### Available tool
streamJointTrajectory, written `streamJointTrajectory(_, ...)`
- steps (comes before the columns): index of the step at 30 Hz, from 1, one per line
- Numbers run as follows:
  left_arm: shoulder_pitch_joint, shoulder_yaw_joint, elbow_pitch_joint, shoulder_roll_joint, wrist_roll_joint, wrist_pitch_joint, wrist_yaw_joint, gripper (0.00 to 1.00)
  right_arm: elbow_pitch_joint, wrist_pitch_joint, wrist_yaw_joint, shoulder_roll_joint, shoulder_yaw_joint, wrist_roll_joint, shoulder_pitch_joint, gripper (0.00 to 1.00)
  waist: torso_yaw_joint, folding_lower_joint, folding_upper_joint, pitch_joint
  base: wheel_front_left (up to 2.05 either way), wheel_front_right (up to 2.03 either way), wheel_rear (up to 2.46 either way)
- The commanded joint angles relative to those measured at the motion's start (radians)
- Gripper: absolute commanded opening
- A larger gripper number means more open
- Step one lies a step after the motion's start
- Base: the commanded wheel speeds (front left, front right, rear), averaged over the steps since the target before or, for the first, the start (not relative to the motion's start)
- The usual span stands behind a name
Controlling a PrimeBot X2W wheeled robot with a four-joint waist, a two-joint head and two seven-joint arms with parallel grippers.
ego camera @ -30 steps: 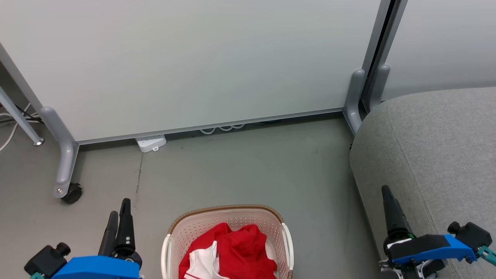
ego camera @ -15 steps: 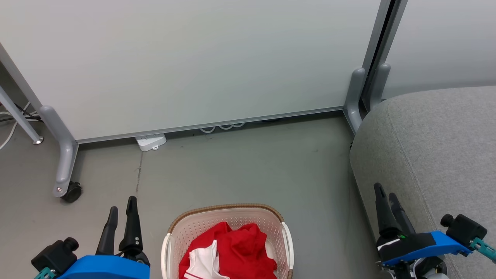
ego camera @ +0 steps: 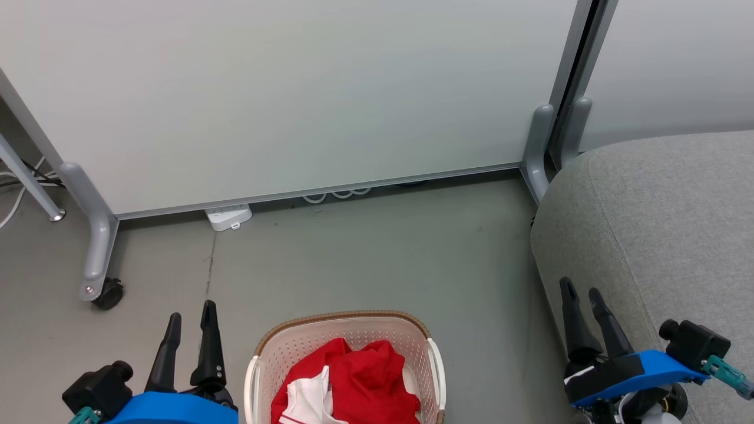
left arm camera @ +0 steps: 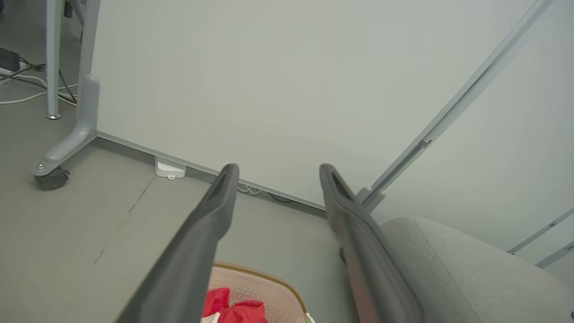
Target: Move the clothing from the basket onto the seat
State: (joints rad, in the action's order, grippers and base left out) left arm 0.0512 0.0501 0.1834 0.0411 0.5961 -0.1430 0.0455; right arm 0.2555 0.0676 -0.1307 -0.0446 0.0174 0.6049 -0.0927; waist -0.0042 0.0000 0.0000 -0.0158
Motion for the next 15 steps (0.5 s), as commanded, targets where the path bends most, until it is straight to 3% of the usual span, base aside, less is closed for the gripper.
streamJointTrajectory(1, -0.002, 0.006, -0.002, 0.008, -0.027, -0.01, -0.004, 1.0, -0.012, 0.007, 0.0, -0.005, 0.002, -0.032, -0.019, 1.0, 0.0, 0.0, 0.0, 0.001, 0.0, 0.0, 0.0)
streamJointTrajectory(15, -0.008, 0.015, 0.002, 0.009, -0.147, -0.044, -0.012, 1.0, -0.018, 0.024, 0.0, -0.006, 0.007, -0.172, -0.015, 1.0, 0.0, 0.0, 0.0, 0.0, 0.0, 0.0, 0.0)
